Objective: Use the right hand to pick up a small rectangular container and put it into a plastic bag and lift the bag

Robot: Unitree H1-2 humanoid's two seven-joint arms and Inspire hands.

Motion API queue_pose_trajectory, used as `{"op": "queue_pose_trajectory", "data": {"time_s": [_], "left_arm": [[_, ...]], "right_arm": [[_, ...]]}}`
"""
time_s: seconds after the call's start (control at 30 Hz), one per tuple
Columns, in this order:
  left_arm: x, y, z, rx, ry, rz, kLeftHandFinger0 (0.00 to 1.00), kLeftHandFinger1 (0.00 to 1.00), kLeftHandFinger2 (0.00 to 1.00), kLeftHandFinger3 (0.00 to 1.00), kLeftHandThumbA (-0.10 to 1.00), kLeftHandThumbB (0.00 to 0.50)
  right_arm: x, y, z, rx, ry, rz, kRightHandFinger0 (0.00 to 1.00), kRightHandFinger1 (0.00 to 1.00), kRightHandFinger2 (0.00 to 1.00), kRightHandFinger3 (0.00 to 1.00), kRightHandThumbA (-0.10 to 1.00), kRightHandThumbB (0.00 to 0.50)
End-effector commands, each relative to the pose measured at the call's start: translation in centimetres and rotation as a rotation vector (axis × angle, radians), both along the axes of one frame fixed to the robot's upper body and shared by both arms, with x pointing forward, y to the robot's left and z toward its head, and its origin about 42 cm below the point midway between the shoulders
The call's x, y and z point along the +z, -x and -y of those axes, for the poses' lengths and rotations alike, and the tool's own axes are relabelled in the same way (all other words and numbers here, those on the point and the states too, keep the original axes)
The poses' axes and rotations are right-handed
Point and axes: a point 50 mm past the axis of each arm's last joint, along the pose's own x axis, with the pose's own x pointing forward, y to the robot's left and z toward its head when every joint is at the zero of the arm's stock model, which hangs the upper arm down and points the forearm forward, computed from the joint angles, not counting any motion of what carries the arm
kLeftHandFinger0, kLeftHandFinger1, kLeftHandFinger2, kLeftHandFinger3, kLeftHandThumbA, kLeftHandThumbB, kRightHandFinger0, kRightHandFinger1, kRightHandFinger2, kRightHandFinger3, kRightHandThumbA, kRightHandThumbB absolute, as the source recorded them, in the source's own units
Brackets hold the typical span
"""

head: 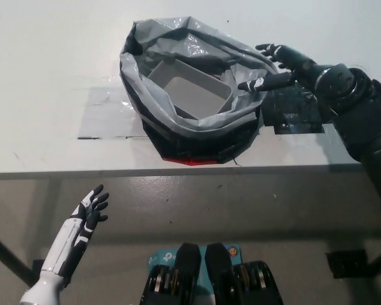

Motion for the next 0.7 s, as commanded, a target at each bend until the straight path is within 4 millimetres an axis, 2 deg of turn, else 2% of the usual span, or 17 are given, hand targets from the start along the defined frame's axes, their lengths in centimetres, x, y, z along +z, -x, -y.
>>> {"op": "queue_pose_trajectory", "data": {"time_s": [0.0,0.17,0.37,0.5,0.57,0.67], "left_arm": [[0.9,-0.1,0.1,-0.02,-0.016,0.056,0.89,0.94,0.96,1.0,1.0,0.054],[0.9,-0.3,0.1,-0.022,-0.016,0.059,0.89,0.94,0.96,1.0,1.0,0.058],[1.0,-0.5,0.0,-0.018,-0.013,0.064,0.89,0.93,0.95,1.0,1.0,0.059],[0.9,-0.4,0.0,-0.019,-0.011,0.062,0.89,0.94,0.95,1.0,1.0,0.075],[0.9,-0.4,0.0,-0.02,-0.015,0.066,0.89,0.94,0.95,1.0,1.0,0.074],[0.9,-0.4,0.1,-0.02,-0.017,0.068,0.89,0.94,0.95,1.0,1.0,0.072]], "right_arm": [[4.5,-1.1,-1.1,0.009,-0.057,0.104,1.0,1.0,1.0,1.0,0.94,0.433],[4.0,-1.1,-0.7,-0.014,-0.051,0.084,1.0,1.0,1.0,1.0,0.93,0.413],[3.6,-1.3,0.2,-0.062,-0.04,0.05,1.0,1.0,1.0,1.0,0.93,0.42],[3.5,-1.3,0.4,-0.082,-0.08,0.03,1.0,1.0,1.0,1.0,0.9,0.412],[3.1,-1.2,0.4,-0.108,-0.202,-0.031,1.0,1.0,1.0,1.0,0.84,0.436],[3.2,-1.3,-0.3,-0.13,-0.266,-0.069,1.0,1.0,1.0,1.0,0.78,0.39]]}}
